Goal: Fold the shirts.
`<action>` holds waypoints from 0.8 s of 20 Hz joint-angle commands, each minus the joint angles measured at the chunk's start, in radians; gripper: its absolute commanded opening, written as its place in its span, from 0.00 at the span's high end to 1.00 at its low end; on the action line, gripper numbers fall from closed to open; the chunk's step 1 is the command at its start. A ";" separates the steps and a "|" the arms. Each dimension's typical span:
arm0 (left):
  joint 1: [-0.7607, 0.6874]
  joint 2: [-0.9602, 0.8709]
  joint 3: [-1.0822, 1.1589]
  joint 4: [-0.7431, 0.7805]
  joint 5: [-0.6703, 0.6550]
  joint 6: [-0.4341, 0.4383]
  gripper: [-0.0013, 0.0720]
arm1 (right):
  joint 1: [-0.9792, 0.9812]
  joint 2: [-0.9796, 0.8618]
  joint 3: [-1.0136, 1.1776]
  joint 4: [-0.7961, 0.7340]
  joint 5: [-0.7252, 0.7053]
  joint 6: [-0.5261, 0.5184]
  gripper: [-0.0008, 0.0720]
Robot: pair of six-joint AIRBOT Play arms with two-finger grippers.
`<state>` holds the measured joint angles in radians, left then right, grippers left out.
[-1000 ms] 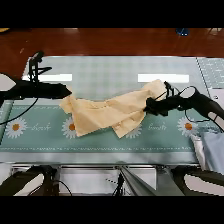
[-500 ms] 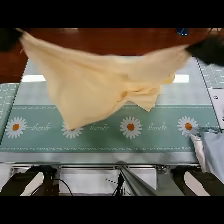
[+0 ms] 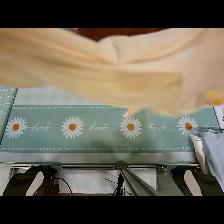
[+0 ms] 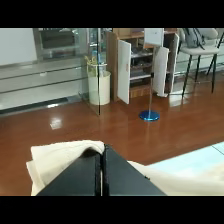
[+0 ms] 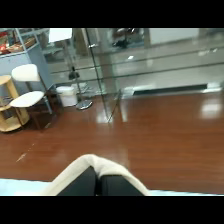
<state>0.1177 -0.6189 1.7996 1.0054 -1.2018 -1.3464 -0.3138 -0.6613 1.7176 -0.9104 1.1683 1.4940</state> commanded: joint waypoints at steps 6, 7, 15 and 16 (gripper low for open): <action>0.001 0.080 0.018 0.079 -0.271 -0.194 0.95 | -0.010 0.009 0.126 -0.137 0.266 0.050 0.95; 0.001 0.063 0.007 0.078 -0.314 -0.196 0.95 | -0.010 -0.020 0.126 -0.148 0.364 0.045 0.95; 0.000 -0.167 -0.353 0.077 -0.314 -0.098 0.95 | -0.006 -0.459 0.126 -0.141 0.525 -0.022 0.95; 0.000 -0.219 -0.387 0.077 -0.276 -0.076 0.95 | -0.006 -0.529 0.126 -0.105 0.480 -0.021 0.95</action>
<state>0.1177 -0.7341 1.5284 1.0870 -1.5333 -1.4868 -0.3210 -1.0260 1.8423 -1.0615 1.6901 1.4841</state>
